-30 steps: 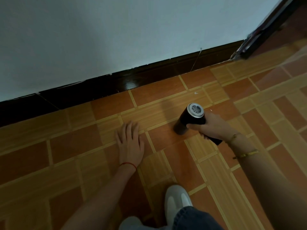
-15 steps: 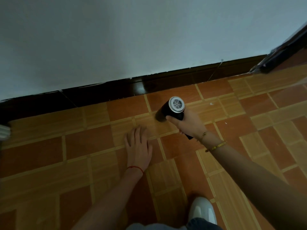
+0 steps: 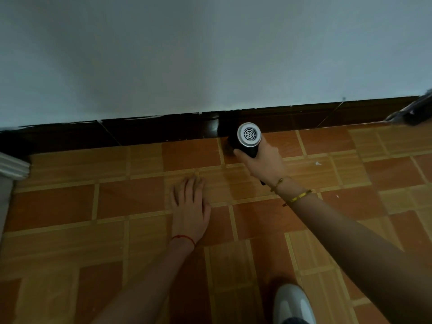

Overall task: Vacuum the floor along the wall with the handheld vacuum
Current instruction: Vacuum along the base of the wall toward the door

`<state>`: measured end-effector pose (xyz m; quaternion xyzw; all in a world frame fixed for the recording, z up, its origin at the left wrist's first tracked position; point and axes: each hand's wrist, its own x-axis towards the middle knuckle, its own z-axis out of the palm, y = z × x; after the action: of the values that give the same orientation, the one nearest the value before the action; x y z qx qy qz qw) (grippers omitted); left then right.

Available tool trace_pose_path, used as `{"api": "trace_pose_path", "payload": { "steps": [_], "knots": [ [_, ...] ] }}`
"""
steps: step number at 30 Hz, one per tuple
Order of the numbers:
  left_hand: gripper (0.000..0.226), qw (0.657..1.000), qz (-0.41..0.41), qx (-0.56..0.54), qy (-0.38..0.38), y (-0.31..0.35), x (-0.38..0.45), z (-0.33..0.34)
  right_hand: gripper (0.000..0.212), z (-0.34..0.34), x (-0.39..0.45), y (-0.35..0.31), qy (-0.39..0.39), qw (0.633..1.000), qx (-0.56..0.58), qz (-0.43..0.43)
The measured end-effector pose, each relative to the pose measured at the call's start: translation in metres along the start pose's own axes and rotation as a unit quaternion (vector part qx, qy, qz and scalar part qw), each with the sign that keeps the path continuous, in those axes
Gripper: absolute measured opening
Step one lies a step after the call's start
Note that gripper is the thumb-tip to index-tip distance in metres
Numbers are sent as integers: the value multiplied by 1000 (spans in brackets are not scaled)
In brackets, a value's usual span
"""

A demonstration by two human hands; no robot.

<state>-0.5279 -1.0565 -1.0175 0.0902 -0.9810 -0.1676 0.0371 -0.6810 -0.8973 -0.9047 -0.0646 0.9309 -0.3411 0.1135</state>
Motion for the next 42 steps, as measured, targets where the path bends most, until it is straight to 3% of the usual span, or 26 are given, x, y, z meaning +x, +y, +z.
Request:
{"api": "trace_pose_path", "payload": {
  "steps": [7, 15, 21, 25, 30, 37, 42],
  "knots": [
    [50, 1000, 9, -4, 5, -1, 0, -1, 68, 18, 15, -13, -30, 999, 39, -15],
    [52, 1000, 7, -2, 3, 0, 0, -2, 82, -9, 18, 17, 10, 999, 38, 21],
    [54, 1000, 7, -6, -6, -1, 1, -5, 69, 5, 27, 4, -50, 998, 25, -24],
    [54, 1000, 8, 0, -13, 0, 1, -6, 70, -7, 29, 14, -30, 999, 18, -4],
    [53, 1000, 6, 3, -9, 0, 1, -6, 86, -27, 24, 37, 4, 999, 34, 33],
    [54, 1000, 5, 4, -10, 1, 1, -9, 68, -8, 22, 13, -32, 999, 19, -25],
    [55, 1000, 1, 9, -22, 1, 2, -10, 64, -6, 28, 22, -24, 999, 44, -11]
  ]
}}
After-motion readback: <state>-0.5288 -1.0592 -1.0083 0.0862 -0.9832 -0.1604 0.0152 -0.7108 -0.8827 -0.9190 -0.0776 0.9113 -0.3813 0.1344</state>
